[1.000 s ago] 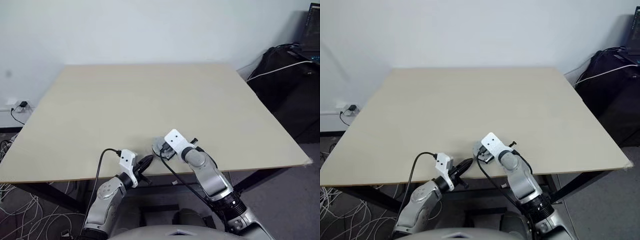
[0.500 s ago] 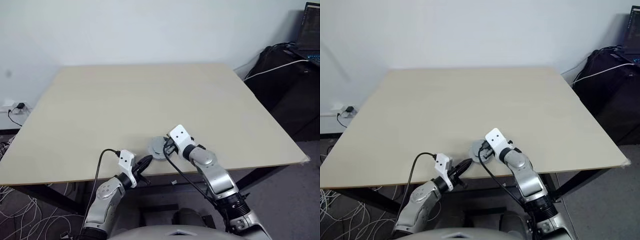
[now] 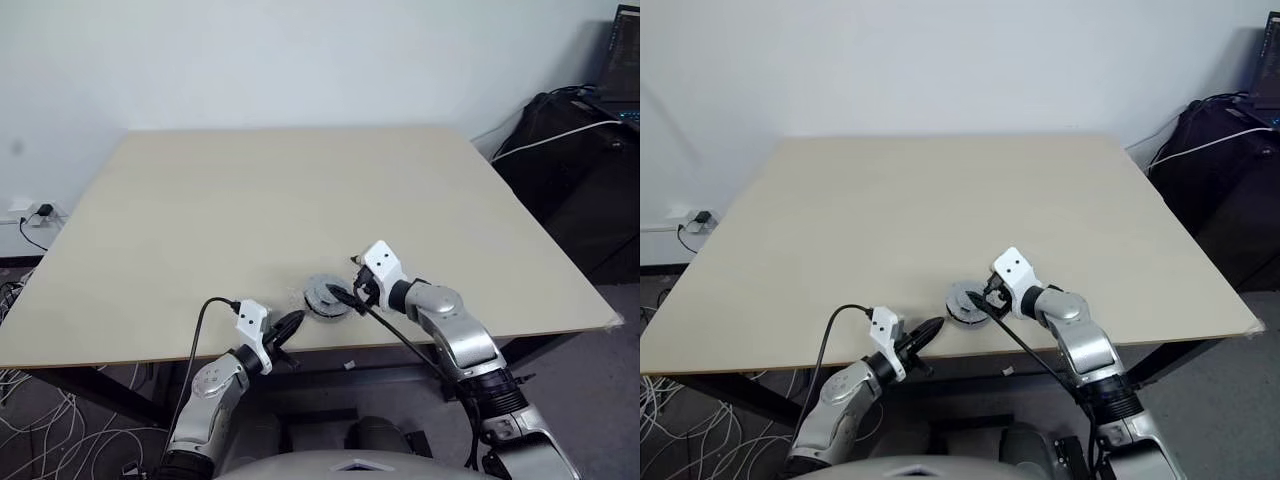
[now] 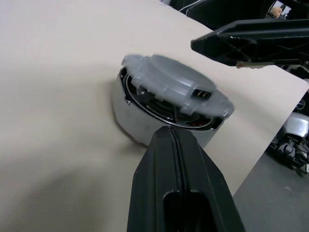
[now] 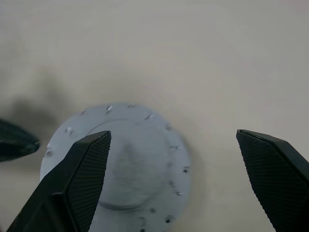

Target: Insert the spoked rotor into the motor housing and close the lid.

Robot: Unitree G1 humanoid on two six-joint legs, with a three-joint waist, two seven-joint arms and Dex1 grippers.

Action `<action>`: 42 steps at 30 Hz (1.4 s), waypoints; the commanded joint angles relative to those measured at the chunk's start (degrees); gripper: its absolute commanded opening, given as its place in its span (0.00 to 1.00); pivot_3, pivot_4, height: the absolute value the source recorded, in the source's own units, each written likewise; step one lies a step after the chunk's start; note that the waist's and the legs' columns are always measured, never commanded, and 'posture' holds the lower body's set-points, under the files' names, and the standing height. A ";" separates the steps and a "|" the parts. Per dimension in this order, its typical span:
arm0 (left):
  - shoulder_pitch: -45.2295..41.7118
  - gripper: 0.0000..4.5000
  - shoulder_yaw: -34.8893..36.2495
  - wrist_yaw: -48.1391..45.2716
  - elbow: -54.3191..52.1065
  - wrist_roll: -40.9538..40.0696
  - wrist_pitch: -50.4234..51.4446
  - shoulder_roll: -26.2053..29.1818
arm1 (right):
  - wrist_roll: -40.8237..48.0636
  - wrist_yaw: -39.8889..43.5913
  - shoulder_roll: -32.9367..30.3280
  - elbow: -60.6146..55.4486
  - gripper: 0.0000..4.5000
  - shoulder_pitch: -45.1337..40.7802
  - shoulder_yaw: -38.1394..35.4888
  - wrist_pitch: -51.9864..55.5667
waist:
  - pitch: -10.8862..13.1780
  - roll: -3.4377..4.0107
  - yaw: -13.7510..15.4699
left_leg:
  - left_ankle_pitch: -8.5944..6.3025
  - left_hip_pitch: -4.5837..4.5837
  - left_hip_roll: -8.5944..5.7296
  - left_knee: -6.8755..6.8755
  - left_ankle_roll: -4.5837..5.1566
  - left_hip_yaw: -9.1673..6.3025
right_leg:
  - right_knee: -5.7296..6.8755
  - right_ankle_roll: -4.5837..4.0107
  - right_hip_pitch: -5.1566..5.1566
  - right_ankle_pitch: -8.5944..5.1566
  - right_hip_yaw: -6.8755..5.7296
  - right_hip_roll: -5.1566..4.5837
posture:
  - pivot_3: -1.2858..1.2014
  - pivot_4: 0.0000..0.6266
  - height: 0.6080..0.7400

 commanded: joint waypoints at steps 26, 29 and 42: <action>-0.82 0.00 0.90 -0.11 2.21 -0.34 -4.13 -0.02 | 2.49 12.53 -0.31 13.94 0.96 -9.26 3.80 -1.90 | -0.02 0.03 0.04 | -0.01 -0.02 0.00 -0.03 -0.02 -0.01 | 0.01 -0.03 -0.06 0.02 0.21 -0.13 | 0.52 0.00 1.00; -0.76 0.00 0.92 -0.06 2.27 -0.30 -4.23 -0.05 | 2.23 12.32 -0.53 14.40 0.81 -9.33 3.69 -1.79 | -0.02 0.03 0.03 | -0.01 -0.03 0.00 -0.03 -0.02 -0.01 | 0.00 -0.03 -0.06 0.02 0.24 -0.14 | 0.52 0.00 1.00; -0.74 0.00 0.81 -0.64 2.97 -0.31 -4.61 0.18 | 3.44 9.01 0.66 12.97 0.73 -7.83 0.94 -2.12 | -0.04 0.05 0.06 | -0.01 -0.04 -0.01 -0.04 -0.02 -0.01 | 0.00 -0.03 -0.07 0.02 0.25 -0.17 | 0.52 0.00 1.00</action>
